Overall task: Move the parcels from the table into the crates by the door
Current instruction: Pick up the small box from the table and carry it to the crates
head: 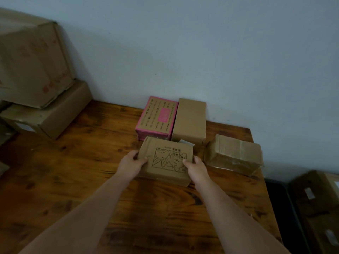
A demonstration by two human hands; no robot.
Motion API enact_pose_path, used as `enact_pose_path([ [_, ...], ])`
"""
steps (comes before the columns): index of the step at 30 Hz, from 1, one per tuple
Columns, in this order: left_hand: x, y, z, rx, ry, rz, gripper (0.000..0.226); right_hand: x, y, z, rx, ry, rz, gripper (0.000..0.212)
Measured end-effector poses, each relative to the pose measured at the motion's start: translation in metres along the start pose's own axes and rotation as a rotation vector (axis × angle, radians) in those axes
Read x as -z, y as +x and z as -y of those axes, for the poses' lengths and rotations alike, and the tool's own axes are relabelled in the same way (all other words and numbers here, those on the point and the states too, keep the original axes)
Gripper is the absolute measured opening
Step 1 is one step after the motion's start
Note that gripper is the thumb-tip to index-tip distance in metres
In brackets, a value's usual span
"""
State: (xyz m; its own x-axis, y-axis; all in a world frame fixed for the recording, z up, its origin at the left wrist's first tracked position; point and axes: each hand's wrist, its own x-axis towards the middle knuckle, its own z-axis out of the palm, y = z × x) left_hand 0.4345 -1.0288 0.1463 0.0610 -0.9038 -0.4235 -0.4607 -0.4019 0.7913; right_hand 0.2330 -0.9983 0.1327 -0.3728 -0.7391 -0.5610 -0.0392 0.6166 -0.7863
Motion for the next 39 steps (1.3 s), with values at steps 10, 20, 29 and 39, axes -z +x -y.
enact_pose_path([
  [10,0.043,-0.046,-0.015,-0.214,-0.093,0.229,0.070,0.018,-0.069,0.013,0.101,0.174,-0.119,0.059],
  [20,0.095,-0.099,-0.005,-0.389,-0.091,0.156,0.083,0.008,-0.170,-0.001,0.456,0.186,-0.007,0.081],
  [29,0.105,-0.118,-0.012,-0.356,-0.261,0.301,0.047,0.015,-0.199,0.008,0.386,0.181,-0.114,0.050],
  [39,0.081,-0.119,-0.026,-0.240,-0.328,0.294,0.046,0.037,-0.200,0.017,0.113,-0.005,-0.071,0.096],
])
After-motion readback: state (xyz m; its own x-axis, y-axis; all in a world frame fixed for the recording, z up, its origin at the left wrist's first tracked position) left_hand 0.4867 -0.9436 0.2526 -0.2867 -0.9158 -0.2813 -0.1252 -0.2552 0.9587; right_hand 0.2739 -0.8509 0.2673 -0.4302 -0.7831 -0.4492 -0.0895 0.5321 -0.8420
